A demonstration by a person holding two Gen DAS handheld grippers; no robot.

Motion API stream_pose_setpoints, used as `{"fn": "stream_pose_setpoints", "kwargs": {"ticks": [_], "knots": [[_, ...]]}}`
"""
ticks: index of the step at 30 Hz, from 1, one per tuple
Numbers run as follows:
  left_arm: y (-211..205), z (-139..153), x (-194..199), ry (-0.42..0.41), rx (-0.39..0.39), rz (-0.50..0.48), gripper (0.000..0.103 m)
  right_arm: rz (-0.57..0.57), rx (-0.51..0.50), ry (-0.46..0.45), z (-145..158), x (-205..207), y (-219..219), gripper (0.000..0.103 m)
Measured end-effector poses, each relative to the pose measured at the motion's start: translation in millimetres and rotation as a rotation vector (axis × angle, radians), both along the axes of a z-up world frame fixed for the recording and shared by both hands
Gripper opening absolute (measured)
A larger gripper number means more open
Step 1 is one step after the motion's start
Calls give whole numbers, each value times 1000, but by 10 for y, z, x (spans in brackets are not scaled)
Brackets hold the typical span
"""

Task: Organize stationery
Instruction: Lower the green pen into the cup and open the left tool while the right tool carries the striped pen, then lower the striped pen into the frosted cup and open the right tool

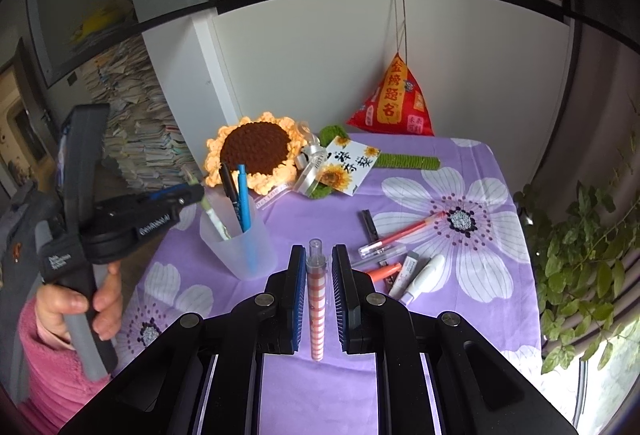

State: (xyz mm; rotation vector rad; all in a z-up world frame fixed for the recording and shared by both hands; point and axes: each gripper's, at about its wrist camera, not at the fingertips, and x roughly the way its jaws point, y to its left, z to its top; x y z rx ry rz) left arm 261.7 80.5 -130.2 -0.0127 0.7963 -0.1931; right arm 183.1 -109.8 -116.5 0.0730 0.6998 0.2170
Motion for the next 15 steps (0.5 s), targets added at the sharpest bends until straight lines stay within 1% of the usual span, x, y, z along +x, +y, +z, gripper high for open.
{"fn": "stream_pose_setpoints", "kwargs": {"ticks": [6, 11, 13, 14, 15], "knots": [[-9, -82, -30, 16, -4, -13, 9, 21, -13, -10, 64, 36, 121, 14], [19, -75, -85, 6, -11, -15, 9, 43, -19, -37, 172, 50, 223, 14], [38, -59, -115, 4, -19, -14, 12, 55, -14, -53, 231, 65, 263, 14], [57, -44, -142, -2, -22, -10, 16, 59, -12, -61, 265, 75, 279, 14], [89, -23, -181, -11, -27, -1, 22, 62, -10, -70, 301, 87, 301, 14]]}}
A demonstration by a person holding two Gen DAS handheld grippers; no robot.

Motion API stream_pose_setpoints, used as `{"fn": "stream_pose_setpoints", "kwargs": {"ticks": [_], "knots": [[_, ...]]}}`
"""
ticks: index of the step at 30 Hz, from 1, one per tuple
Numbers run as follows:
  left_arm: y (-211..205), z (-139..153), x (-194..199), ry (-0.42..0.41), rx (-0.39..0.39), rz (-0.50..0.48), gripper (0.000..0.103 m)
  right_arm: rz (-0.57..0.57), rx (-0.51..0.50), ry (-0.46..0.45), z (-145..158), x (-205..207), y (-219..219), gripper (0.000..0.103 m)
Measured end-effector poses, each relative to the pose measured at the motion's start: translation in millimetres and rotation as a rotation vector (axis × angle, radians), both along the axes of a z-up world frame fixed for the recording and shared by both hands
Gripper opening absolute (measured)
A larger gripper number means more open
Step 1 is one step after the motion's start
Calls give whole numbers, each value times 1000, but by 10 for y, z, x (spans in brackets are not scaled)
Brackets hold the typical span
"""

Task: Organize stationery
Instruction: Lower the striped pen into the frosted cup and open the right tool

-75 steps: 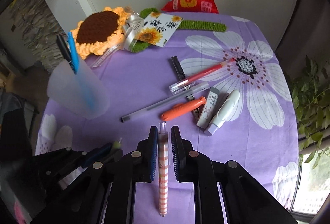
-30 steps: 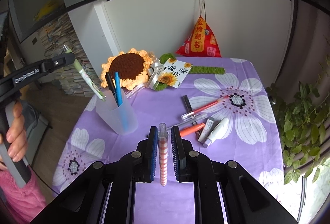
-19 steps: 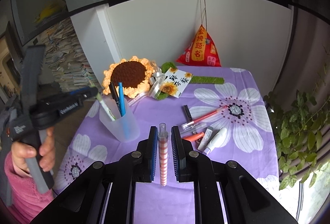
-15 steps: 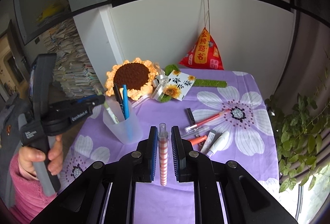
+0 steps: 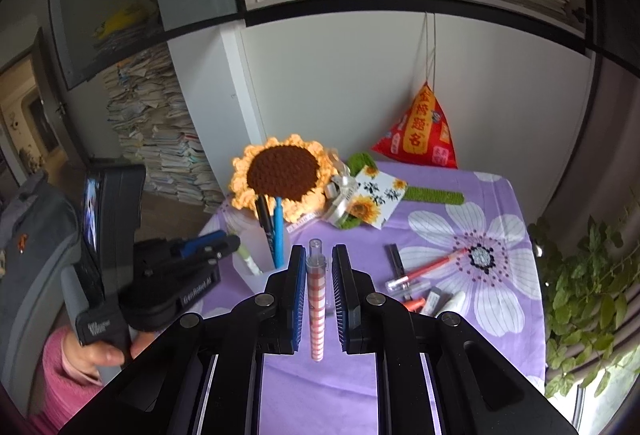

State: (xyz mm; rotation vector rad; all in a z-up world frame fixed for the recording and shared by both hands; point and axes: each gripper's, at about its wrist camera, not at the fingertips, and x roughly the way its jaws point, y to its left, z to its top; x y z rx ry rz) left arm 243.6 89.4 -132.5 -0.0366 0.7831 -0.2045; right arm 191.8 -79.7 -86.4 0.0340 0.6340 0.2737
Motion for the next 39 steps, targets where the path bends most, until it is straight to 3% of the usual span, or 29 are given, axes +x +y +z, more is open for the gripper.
{"fn": "stream_pose_setpoints", "kwargs": {"ticks": [3, 9, 15, 26, 39], "knots": [[103, 46, -131, -36, -8, 35, 34, 14, 8, -27, 110, 55, 81, 14], [237, 44, -445, -91, 47, 88, 46, 36, 38, -105, 306, 212, 275, 14], [353, -30, -610, -77, 35, 109, 50, 72, 68, -141, 292, 476, 509, 14], [346, -63, -676, -77, 41, 104, 52, 12, 7, -15, -252, 932, 646, 14], [322, -138, -637, -44, 31, 91, 53, 20, -18, 81, -633, 1028, 655, 14]]}}
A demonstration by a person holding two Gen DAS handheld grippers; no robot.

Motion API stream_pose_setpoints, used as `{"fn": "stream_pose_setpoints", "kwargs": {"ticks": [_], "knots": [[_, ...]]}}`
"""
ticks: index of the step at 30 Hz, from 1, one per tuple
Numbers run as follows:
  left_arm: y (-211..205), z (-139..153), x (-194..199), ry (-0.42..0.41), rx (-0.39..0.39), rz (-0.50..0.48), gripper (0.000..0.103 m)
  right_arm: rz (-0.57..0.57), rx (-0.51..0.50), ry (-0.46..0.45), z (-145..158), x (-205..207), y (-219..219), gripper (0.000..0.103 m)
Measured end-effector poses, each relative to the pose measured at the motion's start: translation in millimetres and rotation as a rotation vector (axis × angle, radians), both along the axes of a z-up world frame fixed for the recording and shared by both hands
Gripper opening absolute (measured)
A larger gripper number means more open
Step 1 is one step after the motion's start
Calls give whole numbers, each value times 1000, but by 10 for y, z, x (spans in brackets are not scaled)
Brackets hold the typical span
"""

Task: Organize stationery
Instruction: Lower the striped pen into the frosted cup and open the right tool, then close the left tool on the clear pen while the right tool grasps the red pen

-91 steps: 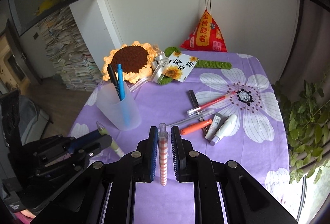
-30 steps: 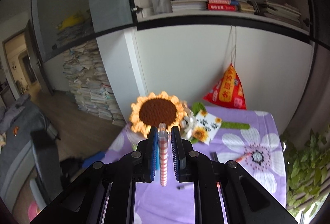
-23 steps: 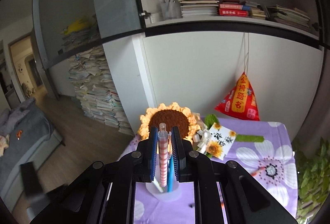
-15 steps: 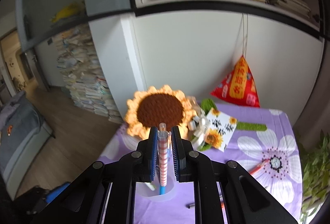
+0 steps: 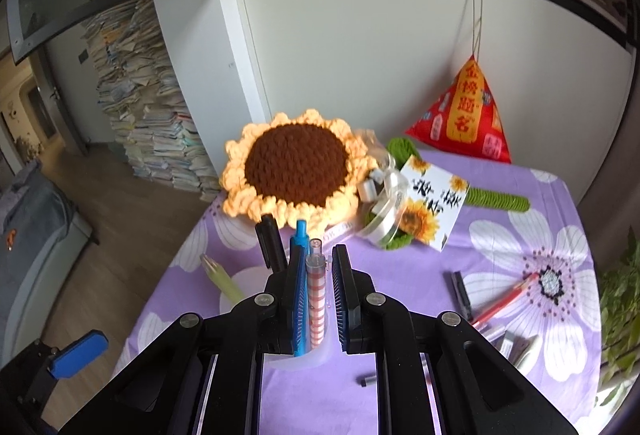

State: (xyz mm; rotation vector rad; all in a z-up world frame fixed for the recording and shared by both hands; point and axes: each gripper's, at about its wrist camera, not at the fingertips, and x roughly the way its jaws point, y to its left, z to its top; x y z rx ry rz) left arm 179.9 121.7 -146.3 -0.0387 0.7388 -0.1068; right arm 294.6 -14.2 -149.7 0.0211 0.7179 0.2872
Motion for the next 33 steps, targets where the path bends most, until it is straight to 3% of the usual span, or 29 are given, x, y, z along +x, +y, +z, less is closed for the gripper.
{"fn": "stream_pose_setpoints", "kwargs": {"ticks": [6, 17, 25, 33], "knots": [[-67, -8, -17, 5, 3, -11, 53, -1, 43, 31, 9, -18, -90, 14], [-300, 23, -34, 0, 20, -56, 56, -24, 66, -20, 219, -328, -524, 14], [-516, 19, -72, 11, 36, -101, 57, -27, 112, -17, 268, -334, -699, 14], [-734, -38, -12, 42, 34, -152, 56, -87, 97, 60, 61, -392, -1112, 14]]}}
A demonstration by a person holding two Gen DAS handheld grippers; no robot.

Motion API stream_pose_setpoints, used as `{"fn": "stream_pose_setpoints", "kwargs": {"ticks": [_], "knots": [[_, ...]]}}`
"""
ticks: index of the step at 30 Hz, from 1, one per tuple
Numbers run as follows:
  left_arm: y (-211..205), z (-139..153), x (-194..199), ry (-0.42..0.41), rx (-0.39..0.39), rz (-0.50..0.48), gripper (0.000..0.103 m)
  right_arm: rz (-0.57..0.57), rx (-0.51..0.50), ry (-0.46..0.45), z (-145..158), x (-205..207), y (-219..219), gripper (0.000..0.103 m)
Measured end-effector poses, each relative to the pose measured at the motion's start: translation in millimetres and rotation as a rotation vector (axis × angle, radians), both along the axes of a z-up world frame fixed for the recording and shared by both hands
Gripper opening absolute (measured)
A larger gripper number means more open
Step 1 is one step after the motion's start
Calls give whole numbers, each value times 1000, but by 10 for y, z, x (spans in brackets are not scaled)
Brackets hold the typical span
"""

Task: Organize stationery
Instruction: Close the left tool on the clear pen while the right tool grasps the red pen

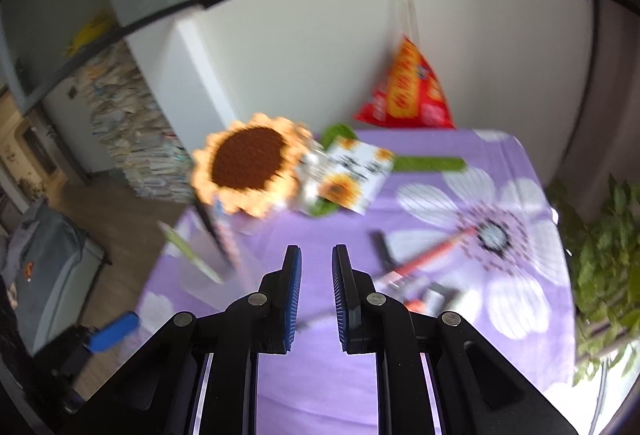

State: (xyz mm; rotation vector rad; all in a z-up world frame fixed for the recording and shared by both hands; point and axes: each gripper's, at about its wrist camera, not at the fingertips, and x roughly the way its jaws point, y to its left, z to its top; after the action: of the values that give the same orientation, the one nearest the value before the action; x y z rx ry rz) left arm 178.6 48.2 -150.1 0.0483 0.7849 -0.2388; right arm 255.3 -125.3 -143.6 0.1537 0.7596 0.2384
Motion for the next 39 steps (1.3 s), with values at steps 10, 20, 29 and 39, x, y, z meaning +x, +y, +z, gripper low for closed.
{"fn": "stream_pose_setpoints", "kwargs": {"ticks": [10, 20, 29, 39], "knots": [[-799, -432, 385, 63, 105, -203, 42, -136, 49, 176, -535, -128, -792, 15], [-1141, -602, 672, 88, 151, -256, 41, -182, 64, 207, -671, -240, -1140, 15], [-1186, -709, 757, 117, 176, -271, 31, -181, 81, 240, -779, -127, -1149, 15], [-1192, -885, 921, 151, 183, -269, 29, -208, 93, 276, -846, 98, -1196, 15]]}}
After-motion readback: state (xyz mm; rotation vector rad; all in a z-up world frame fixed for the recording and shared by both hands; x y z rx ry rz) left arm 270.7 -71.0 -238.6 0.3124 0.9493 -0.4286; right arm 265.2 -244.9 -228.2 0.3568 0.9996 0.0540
